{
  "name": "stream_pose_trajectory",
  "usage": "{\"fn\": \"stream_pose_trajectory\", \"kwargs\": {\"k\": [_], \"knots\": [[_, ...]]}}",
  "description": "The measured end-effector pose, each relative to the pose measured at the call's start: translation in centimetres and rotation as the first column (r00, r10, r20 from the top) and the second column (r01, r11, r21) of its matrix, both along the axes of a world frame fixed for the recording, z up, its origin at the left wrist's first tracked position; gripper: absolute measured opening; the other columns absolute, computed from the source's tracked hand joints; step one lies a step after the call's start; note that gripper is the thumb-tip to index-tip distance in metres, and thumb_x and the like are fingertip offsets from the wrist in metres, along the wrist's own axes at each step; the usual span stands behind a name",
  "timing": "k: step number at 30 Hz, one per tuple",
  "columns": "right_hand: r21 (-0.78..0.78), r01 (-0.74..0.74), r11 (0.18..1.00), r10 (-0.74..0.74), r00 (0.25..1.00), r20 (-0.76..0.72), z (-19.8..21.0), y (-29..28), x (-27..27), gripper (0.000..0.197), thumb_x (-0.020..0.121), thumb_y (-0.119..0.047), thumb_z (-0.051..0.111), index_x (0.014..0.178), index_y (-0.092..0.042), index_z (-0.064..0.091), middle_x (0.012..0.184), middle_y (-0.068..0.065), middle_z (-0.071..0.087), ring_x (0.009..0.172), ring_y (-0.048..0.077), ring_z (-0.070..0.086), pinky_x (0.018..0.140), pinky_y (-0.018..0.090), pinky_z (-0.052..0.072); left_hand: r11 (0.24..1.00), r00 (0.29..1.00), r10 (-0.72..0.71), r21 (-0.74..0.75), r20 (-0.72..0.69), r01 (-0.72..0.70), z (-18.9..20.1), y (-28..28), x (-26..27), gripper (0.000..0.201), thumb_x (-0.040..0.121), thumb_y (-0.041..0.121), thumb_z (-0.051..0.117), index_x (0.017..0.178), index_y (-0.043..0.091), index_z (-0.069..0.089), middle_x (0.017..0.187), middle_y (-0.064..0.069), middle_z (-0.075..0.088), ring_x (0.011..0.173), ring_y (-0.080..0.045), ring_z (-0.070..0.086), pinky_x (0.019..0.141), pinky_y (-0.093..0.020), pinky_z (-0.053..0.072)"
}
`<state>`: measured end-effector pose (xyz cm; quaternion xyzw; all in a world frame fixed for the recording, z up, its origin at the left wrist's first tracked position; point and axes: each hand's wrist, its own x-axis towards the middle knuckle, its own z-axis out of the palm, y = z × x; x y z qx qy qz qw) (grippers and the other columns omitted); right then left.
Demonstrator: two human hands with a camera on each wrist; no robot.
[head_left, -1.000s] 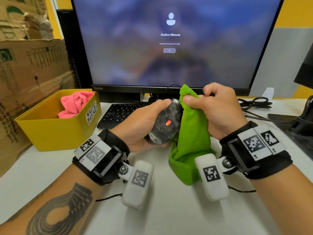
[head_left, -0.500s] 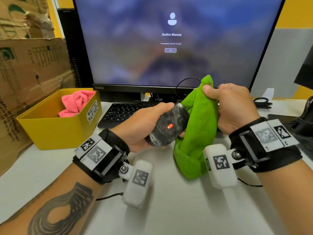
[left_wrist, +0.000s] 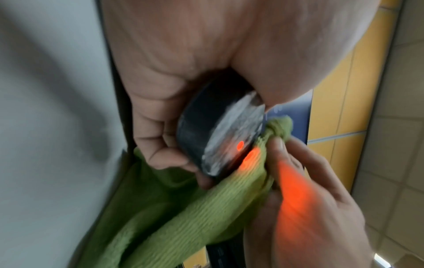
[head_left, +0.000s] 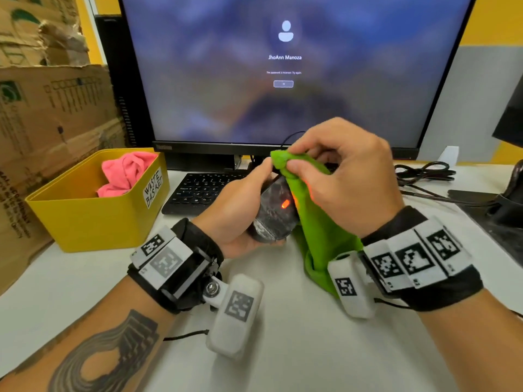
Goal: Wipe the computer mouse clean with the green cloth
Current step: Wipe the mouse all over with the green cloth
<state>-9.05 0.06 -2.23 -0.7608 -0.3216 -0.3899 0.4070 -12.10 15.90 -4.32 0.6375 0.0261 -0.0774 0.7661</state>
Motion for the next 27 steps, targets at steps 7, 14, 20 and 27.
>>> {"fn": "stream_pose_trajectory", "kwargs": {"k": [7,14,20,27], "knots": [[-0.138,-0.016,0.99,0.002,0.995,-0.104,0.5,-1.1,-0.1,0.014,0.075,-0.02,0.086,0.087,-0.026,0.083,0.084,-0.012,0.075,0.078,0.008,0.069,0.076,0.026,0.056,1.0,0.999,0.01,0.004,0.04,-0.011,0.1,-0.2,-0.1,0.066,0.105,0.064,0.034,0.132,0.012,0.065,0.114,-0.022,0.074,0.087,-0.032,0.069,0.065,-0.037,0.057],[-0.164,0.041,0.986,-0.069,0.983,-0.17,0.6,-1.8,0.0,0.015,0.073,-0.018,0.088,0.08,-0.03,0.082,0.069,-0.018,0.073,0.067,0.002,0.07,0.068,0.013,0.055,0.997,0.996,0.072,-0.028,0.054,-0.071,0.5,0.0,0.0,0.051,0.107,0.052,0.043,0.116,0.01,0.07,0.098,-0.017,0.074,0.073,-0.028,0.071,0.062,-0.035,0.056],[-0.045,0.032,0.999,-0.036,0.994,-0.106,0.3,-0.9,-0.2,0.011,0.075,-0.021,0.082,0.086,-0.025,0.083,0.073,-0.011,0.074,0.064,0.01,0.068,0.068,0.023,0.058,0.999,0.995,0.044,-0.028,0.093,-0.041,0.4,-0.8,-0.7,0.047,0.107,0.041,0.049,0.131,0.004,0.062,0.087,-0.009,0.073,0.064,-0.019,0.071,0.052,-0.028,0.056],[-0.142,0.034,0.989,-0.055,0.988,-0.146,0.5,-1.2,-0.3,0.004,0.074,-0.025,0.084,0.078,-0.026,0.083,0.064,-0.014,0.073,0.061,0.006,0.069,0.066,0.019,0.057,0.994,0.989,0.052,-0.098,0.135,-0.039,0.9,-0.6,-0.8,0.048,0.11,0.035,0.045,0.137,-0.003,0.059,0.083,-0.01,0.072,0.06,-0.017,0.072,0.049,-0.024,0.055]]}}
